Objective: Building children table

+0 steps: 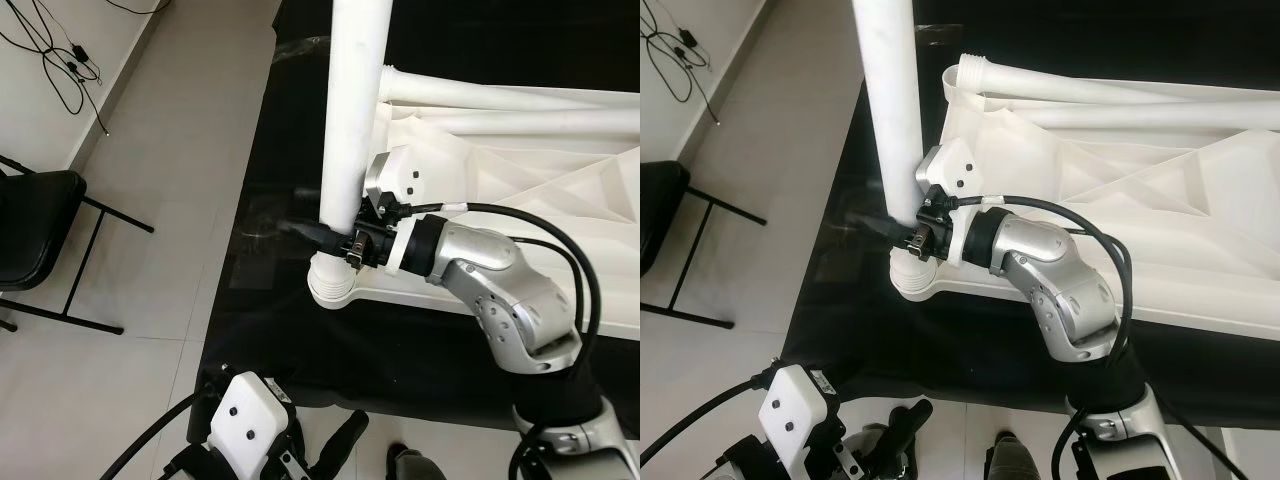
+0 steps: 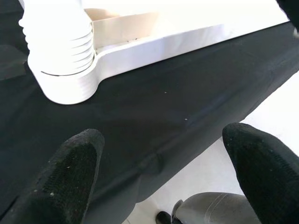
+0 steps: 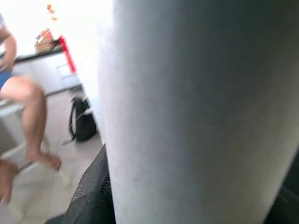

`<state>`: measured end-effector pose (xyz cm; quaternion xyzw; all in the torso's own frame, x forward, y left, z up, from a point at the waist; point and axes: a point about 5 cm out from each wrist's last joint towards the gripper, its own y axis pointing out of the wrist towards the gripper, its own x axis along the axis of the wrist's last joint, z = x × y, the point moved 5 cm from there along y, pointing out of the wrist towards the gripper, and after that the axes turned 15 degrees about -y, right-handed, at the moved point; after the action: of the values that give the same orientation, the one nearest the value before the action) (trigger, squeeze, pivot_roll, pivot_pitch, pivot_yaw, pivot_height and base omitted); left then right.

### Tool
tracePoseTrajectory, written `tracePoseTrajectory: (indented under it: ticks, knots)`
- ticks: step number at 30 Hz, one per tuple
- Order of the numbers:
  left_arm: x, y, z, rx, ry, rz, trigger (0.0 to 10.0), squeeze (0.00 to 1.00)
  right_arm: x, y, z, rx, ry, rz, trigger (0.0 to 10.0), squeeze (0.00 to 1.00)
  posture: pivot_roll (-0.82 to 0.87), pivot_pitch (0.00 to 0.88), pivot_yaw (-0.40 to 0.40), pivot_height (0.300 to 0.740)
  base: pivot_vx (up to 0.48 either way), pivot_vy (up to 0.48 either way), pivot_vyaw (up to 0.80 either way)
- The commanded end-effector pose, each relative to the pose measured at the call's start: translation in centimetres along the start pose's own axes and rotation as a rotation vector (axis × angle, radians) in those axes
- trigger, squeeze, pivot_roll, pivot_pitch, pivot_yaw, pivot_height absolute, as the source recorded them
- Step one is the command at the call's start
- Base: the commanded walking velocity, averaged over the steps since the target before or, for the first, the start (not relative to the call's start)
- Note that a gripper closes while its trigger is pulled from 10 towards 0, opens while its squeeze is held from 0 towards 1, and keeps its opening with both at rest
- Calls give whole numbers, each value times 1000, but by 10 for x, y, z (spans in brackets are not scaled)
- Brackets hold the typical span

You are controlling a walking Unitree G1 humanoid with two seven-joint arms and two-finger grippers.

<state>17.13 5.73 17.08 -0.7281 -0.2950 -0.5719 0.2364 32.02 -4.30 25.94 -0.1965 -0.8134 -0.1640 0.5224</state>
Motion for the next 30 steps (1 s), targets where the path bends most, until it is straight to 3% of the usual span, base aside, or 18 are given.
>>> tracePoseTrajectory:
  ticks: [1, 6, 11, 13, 14, 16, 22, 30]
  knots:
    - [-5, -2, 1, 12, -3, 19, 10000, 0, -71, -15, 2, -86, 152, 250, 10000, 0, 12, 376, 65, 740, 0, 0, 0]
    - [-5, -2, 1, 12, -2, 19, 10000, 0, -73, -17, -1, -139, 143, 231, 10000, 0, 11, 378, 66, 740, 0, 0, 0]
    - [-4, -2, 2, 14, 2, 19, 10000, 0, -66, -20, 4, -158, 46, 204, 10000, 0, 10, 380, 68, 740, 0, 0, 0]
    - [-4, -2, 2, 14, 3, 20, 10000, 0, -62, -21, 12, -124, -110, 219, 10000, 0, 8, 383, 71, 740, 0, 0, 0]
    - [-4, -2, 2, 14, 3, 20, 10000, 0, -62, -21, 12, -124, -110, 219, 10000, 0, 8, 383, 71, 740, 0, 0, 0]
    - [-4, -3, 2, 13, 4, 21, 10000, 0, -61, -21, 20, -77, -236, 250, 10000, 0, 7, 383, 72, 740, 0, 0, 0]
    - [-4, -3, 2, 12, 4, 22, 10000, 0, -65, -21, 28, -16, -363, 310, 10000, 0, 8, 384, 72, 740, 0, 0, 0]
    - [-3, -2, 2, 18, 4, 16, 10000, 0, -74, -22, 38, 43, -368, 382, 10000, 0, 7, 389, 61, 740, 0, 0, 0]
